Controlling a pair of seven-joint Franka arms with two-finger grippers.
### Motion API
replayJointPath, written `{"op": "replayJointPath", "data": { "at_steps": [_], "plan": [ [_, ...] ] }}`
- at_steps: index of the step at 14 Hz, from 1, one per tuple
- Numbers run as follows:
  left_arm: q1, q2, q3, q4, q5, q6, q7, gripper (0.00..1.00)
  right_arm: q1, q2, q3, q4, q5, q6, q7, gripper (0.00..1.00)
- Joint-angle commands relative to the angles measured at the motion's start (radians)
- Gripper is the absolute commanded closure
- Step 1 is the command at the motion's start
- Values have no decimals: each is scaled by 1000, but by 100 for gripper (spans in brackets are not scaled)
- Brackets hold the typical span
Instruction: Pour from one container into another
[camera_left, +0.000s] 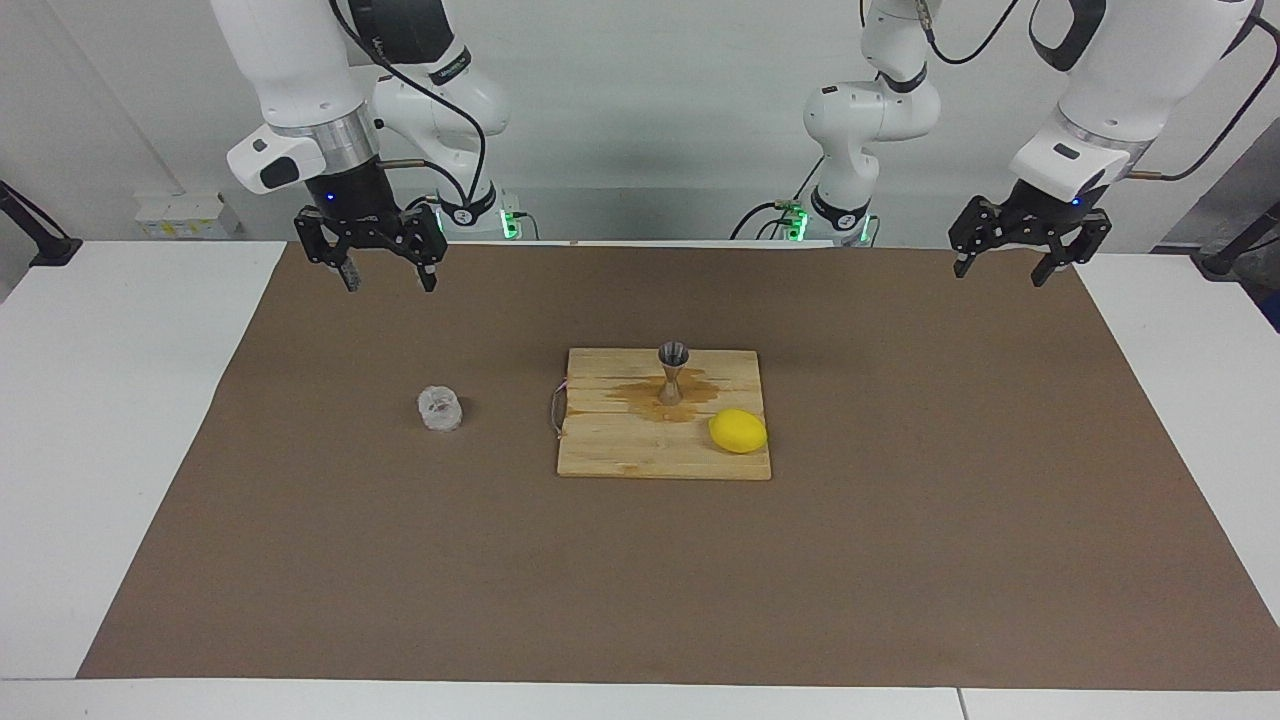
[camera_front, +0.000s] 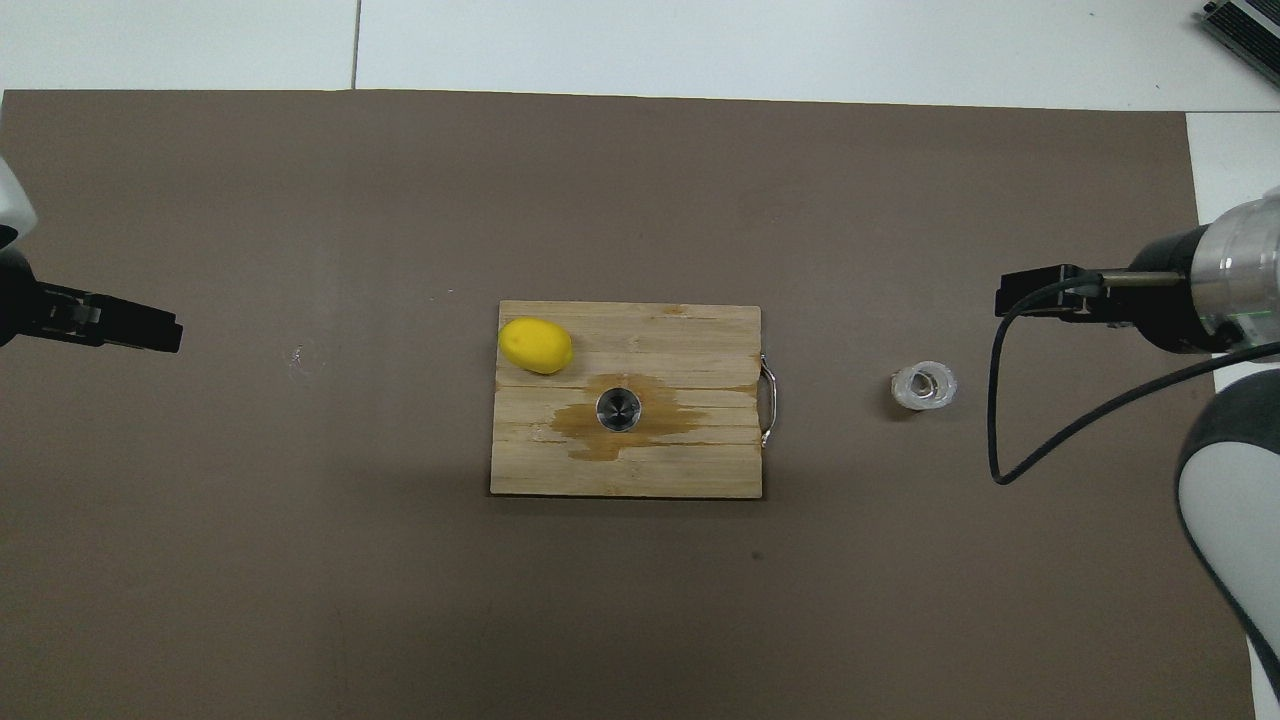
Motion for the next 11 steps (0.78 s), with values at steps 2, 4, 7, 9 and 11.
{"op": "replayJointPath", "data": {
  "at_steps": [2,4,7,9,11],
  "plan": [
    [-11,-17,3,-24,17,4,13,0,-8,1,1,45,-33,-136,78,0],
    [-11,-17,3,-22,18,6,13,0,-22,5,6,85,-56,-200,78,0],
    [-11,-15,3,-20,18,7,13,0,-8,-17,8,71,-55,-225,79,0],
    [-11,-14,1,-22,18,7,13,0,-8,-24,8,67,-55,-218,73,0],
    [-11,-14,1,-22,17,9,12,0,28,-27,-20,67,-53,-222,70,0]
  ]
}}
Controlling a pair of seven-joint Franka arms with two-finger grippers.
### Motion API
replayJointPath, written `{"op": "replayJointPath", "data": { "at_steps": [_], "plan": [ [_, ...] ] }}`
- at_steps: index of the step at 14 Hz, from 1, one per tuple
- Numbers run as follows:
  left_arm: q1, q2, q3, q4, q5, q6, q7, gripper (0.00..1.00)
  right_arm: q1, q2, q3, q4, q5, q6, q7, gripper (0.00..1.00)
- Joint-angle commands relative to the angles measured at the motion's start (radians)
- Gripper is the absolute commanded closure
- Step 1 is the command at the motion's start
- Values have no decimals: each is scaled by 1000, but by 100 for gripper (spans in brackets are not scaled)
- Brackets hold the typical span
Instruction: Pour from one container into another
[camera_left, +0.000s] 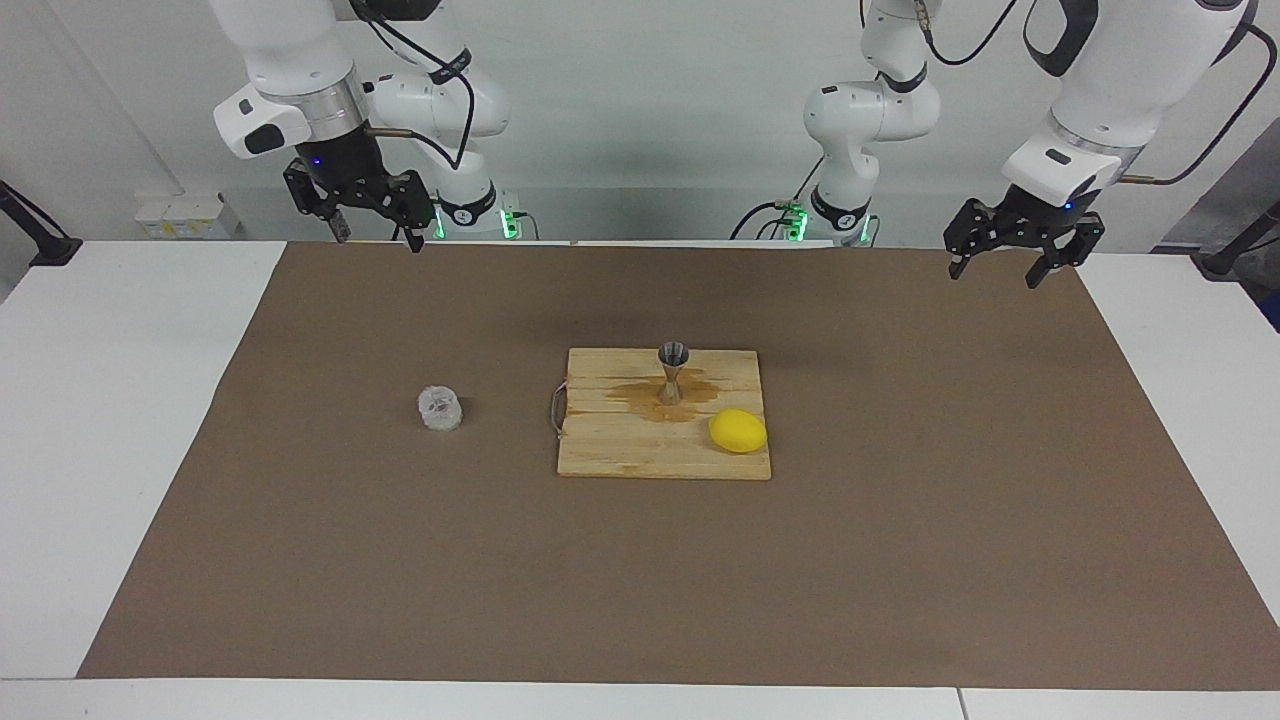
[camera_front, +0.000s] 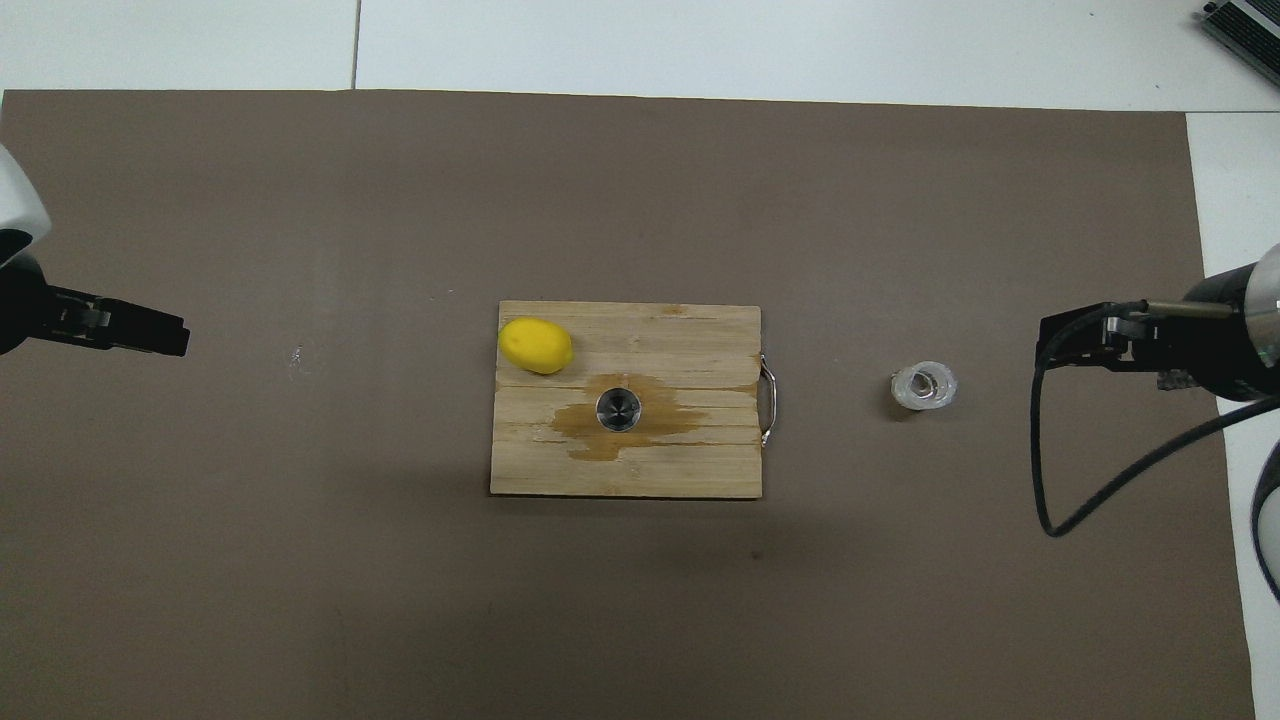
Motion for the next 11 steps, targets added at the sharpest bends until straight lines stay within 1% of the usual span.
{"op": "replayJointPath", "data": {
  "at_steps": [1,4,7,11],
  "plan": [
    [-11,-14,6,-16,15,8,10,0,47,-8,-36,-1,-15,-5,13,0],
    [-9,-14,6,-16,9,11,9,0,106,-5,-96,-1,-15,-5,9,0],
    [-11,-12,6,-18,6,11,7,0,97,9,-117,5,5,-12,-17,0],
    [-11,-12,6,-18,6,11,6,0,87,23,-128,15,-12,-5,-65,0]
  ]
}}
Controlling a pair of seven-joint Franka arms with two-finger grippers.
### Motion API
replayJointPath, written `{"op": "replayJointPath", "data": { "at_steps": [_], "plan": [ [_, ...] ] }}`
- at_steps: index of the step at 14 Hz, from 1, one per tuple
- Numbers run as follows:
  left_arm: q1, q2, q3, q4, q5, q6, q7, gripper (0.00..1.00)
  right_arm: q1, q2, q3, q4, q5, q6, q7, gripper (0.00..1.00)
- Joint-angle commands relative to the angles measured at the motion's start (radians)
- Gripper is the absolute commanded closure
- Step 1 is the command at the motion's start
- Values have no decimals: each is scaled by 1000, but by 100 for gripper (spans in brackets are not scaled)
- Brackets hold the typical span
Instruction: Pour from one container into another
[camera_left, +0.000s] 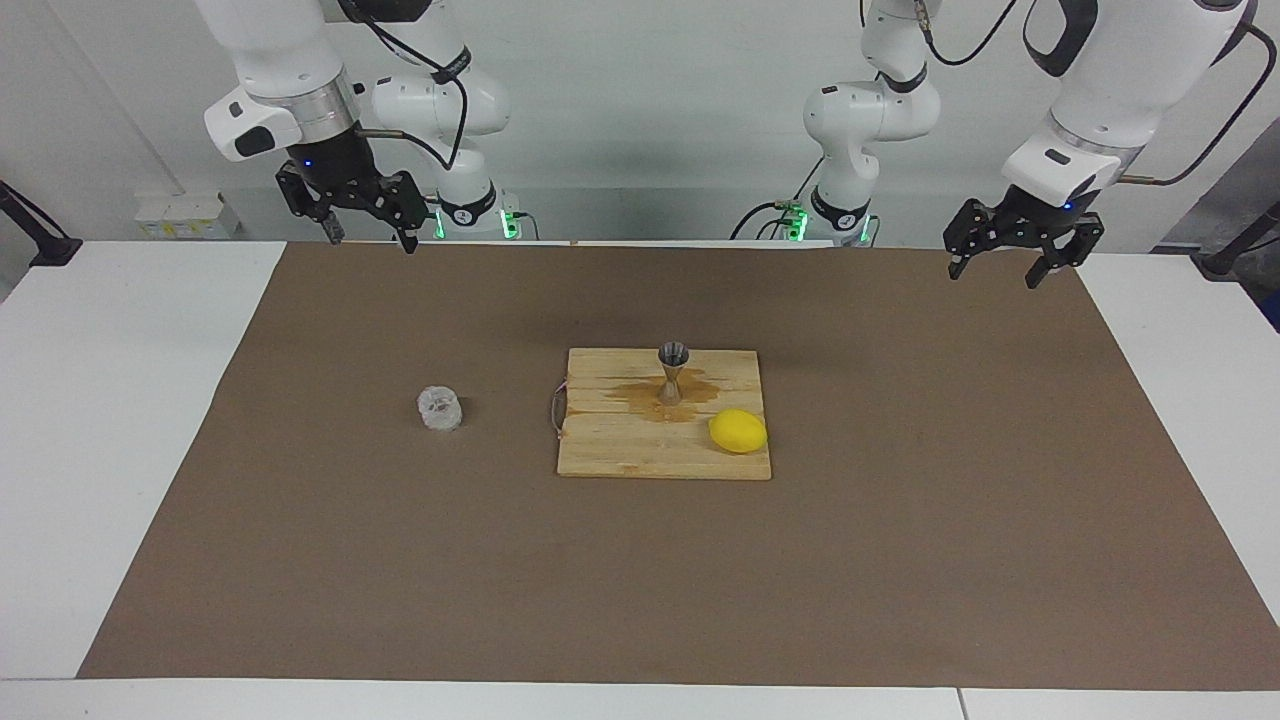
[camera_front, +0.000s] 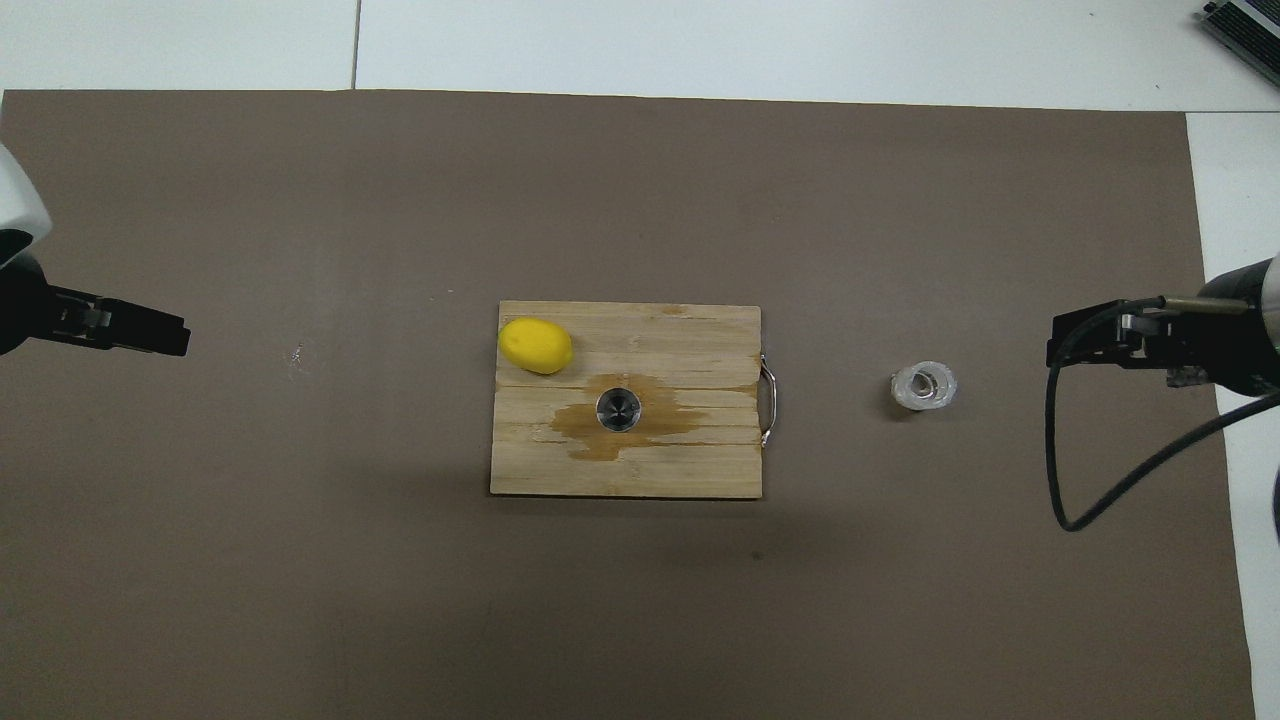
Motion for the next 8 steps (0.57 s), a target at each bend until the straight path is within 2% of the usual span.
{"op": "replayJointPath", "data": {
  "at_steps": [1,8],
  "plan": [
    [-11,-12,5,-17,6,11,6,0,-8,12,-23,16,-12,-5,-60,0],
    [-11,-9,5,-17,4,14,4,0,7,3,-28,2,5,-16,-60,0]
  ]
}}
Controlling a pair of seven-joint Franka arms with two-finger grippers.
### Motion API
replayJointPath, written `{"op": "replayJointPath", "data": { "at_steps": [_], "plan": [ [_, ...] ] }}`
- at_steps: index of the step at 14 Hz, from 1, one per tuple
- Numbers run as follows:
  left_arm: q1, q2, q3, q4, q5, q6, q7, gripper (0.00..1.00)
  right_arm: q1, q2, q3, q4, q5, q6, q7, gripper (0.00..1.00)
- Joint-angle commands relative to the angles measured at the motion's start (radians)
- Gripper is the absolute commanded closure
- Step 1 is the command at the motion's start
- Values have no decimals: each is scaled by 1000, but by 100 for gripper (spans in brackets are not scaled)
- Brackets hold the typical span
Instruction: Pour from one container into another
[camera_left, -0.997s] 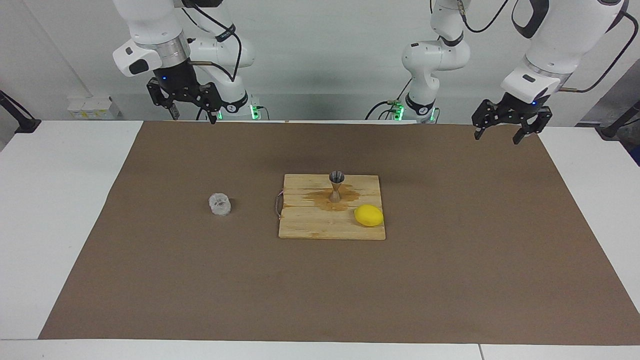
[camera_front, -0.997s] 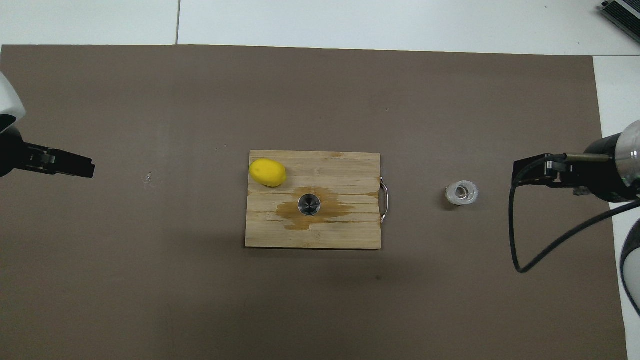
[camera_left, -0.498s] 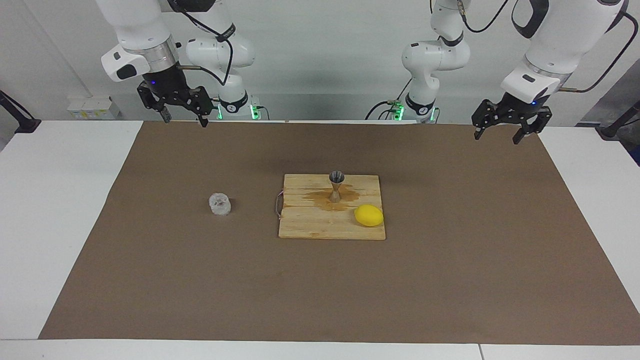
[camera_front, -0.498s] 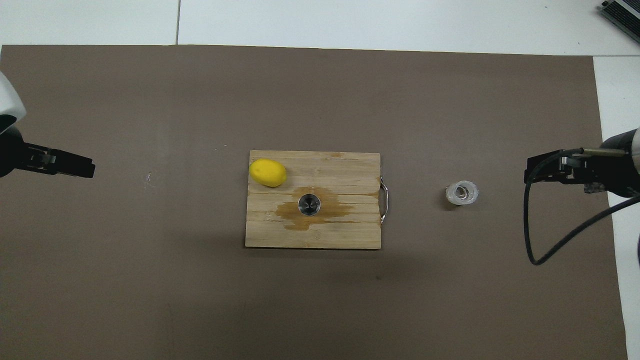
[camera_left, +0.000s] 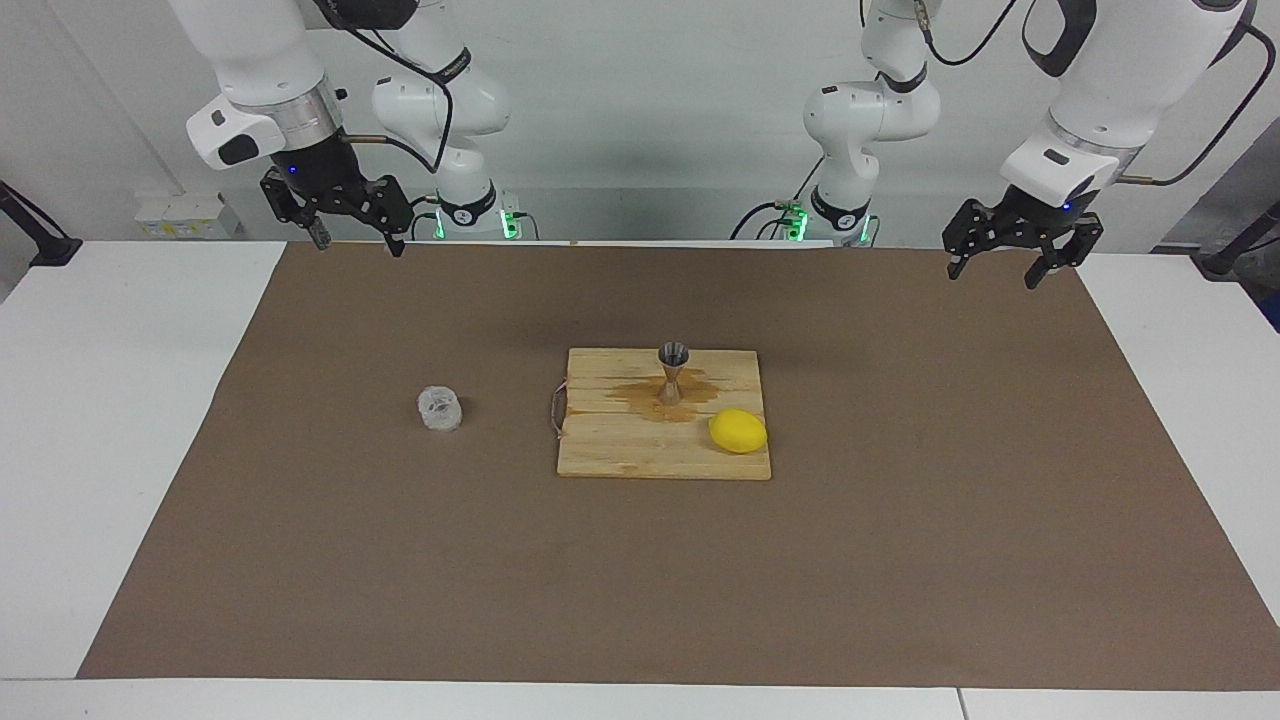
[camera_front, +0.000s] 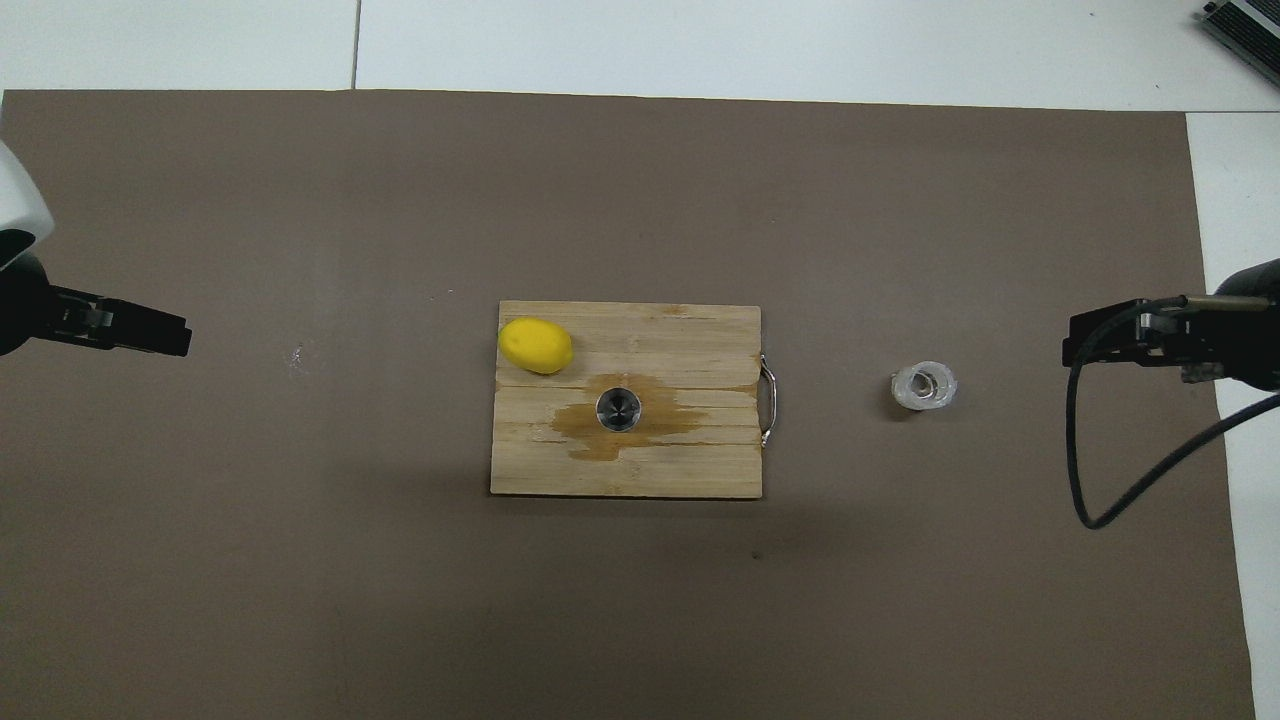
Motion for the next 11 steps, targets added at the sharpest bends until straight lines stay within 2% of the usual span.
{"op": "replayJointPath", "data": {
  "at_steps": [1,11],
  "plan": [
    [-11,-11,6,-17,5,14,4,0,3,-1,0,2,5,-12,-10,0],
    [-11,-9,6,-17,5,15,4,0,-4,-14,0,-26,5,-7,-20,0]
  ]
}}
